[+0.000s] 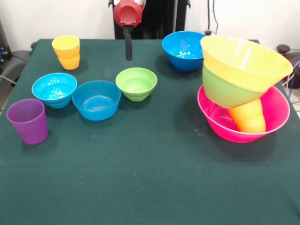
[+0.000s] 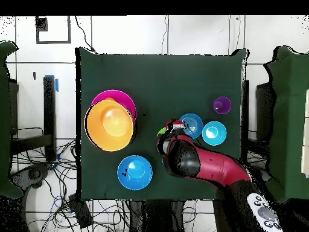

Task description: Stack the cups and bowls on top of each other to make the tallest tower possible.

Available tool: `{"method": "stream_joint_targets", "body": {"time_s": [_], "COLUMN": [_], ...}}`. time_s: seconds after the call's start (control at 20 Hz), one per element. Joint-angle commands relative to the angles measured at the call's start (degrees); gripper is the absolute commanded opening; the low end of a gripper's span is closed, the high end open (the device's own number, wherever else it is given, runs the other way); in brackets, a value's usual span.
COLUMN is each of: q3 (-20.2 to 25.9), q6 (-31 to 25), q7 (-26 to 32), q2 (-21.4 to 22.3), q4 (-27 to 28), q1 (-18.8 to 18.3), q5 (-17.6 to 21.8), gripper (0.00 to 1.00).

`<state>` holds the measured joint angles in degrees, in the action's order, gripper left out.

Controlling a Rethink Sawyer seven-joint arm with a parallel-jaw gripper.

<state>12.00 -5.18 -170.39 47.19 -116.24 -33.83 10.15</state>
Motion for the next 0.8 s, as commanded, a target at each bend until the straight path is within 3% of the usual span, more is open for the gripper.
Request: {"method": "stream_joint_targets", "body": {"time_s": [0.05,0.2,0.35,0.45,0.7,0.8], "q3": [-12.2,-18.0,-18.9,-21.4,-22.1,-22.7], "q6": [-3.2,-4.6,-8.2,-13.8,-23.7,-24.9], "q7": [-2.6,-5.1,-5.4,-6.3,-4.5,-4.2], "q2": [1.0,1.9,3.8,4.7,8.6,8.9], "q4": [2.7,1.8,-0.4,-0.5,-2.2,-2.3], "q1": [12.0,18.2,19.3,21.2,20.6,20.5], "q5": [1.3,-0.4,-2.3,-4.2,-7.0,-7.5], "gripper": [1.0,1.0,1.0,1.0,1.0,1.0]}}
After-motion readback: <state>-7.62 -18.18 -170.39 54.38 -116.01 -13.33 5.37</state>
